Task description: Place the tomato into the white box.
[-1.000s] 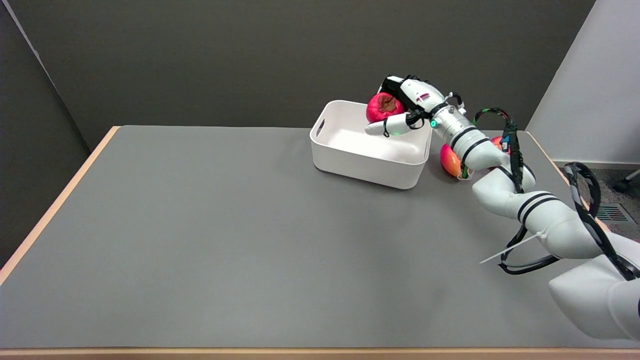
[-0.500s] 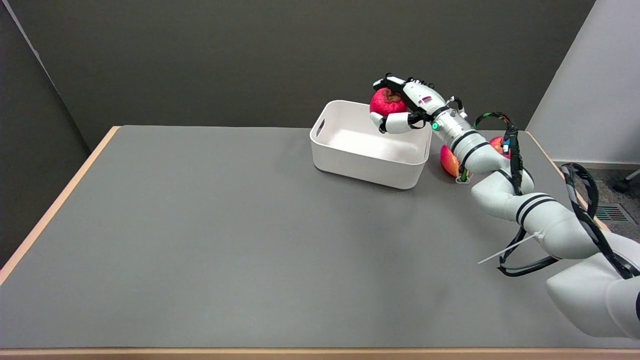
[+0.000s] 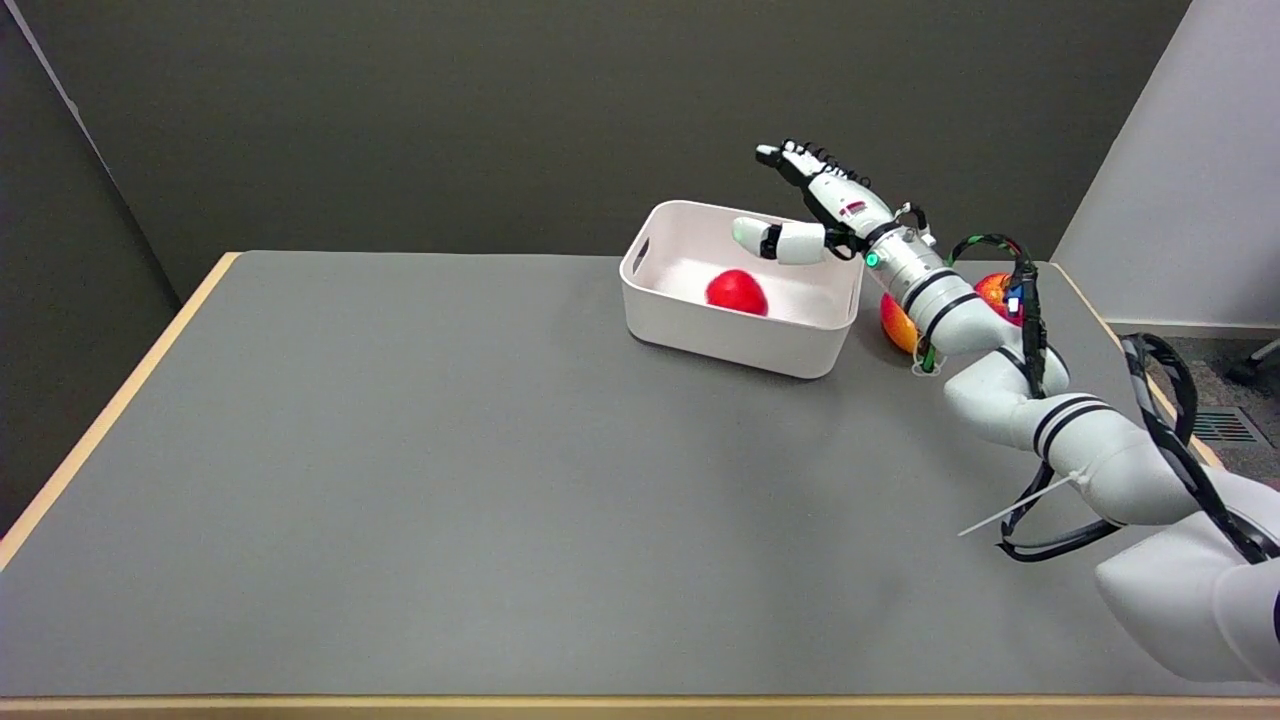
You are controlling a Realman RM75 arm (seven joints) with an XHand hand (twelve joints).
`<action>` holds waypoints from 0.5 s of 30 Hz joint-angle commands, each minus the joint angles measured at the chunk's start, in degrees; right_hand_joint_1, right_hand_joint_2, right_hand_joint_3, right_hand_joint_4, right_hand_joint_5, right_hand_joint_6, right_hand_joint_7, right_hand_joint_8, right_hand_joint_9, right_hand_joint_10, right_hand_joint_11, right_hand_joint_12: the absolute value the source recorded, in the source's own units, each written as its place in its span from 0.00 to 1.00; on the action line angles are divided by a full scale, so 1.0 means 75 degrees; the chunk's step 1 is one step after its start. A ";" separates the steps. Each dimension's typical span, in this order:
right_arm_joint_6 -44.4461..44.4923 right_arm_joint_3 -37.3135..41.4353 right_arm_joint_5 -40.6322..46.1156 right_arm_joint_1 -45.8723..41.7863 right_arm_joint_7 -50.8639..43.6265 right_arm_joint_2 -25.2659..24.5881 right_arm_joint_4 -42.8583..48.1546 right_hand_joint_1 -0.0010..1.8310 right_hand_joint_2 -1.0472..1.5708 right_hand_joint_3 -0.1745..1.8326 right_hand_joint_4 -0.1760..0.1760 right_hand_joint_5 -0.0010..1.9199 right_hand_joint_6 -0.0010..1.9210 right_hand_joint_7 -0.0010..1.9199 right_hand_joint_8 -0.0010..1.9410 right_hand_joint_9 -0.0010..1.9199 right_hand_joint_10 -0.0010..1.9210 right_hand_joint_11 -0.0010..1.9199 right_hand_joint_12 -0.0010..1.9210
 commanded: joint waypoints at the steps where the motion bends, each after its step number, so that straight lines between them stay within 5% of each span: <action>1: 0.0051 0.0087 0.0143 -0.0207 0.0034 0.0058 0.0320 0.13 0.58 0.50 0.66 0.01 0.07 0.00 0.00 0.00 0.00 0.00 0.15; 15: 0.0347 0.2951 0.1837 -0.3534 -0.0040 0.0907 0.4648 0.06 0.60 0.53 0.61 0.02 0.12 0.00 0.01 0.00 0.00 0.00 0.07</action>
